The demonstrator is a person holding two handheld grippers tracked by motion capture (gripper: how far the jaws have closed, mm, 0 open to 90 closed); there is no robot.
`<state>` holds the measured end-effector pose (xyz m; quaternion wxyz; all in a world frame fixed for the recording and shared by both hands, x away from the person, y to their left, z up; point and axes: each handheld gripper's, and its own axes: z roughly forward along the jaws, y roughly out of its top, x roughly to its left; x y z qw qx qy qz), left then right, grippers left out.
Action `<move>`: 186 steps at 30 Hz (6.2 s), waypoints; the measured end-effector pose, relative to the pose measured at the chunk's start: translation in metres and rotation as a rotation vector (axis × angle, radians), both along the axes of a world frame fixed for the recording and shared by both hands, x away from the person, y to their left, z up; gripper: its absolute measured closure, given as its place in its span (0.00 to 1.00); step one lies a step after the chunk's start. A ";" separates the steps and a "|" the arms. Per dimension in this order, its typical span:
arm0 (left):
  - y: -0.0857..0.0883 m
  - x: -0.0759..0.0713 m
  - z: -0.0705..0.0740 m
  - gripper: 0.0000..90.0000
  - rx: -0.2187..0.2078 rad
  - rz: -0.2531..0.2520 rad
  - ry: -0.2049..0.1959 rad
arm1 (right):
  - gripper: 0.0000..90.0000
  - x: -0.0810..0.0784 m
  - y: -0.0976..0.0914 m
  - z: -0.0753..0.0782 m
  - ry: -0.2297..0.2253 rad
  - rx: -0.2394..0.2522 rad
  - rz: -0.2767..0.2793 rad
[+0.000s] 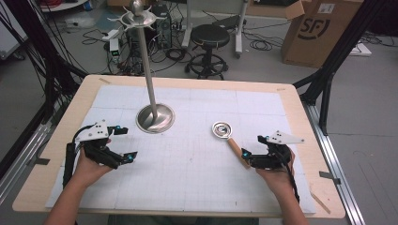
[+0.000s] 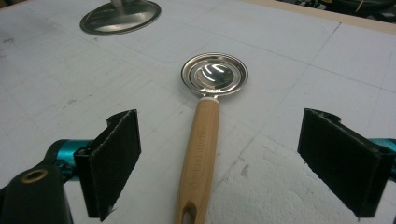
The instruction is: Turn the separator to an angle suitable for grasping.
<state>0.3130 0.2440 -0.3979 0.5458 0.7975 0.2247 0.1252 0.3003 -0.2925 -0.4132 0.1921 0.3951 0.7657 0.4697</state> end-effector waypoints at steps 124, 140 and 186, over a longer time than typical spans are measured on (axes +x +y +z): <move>-0.017 0.011 -0.015 0.02 0.050 -0.062 0.056 | 0.77 0.037 0.064 -0.004 0.303 -0.415 0.091; -0.017 0.011 -0.015 0.02 0.050 -0.070 0.056 | 0.74 0.042 0.064 -0.010 0.359 -0.384 0.119; -0.014 0.011 -0.012 0.02 0.030 -0.062 0.047 | 0.74 0.035 0.100 -0.009 0.321 -0.420 0.249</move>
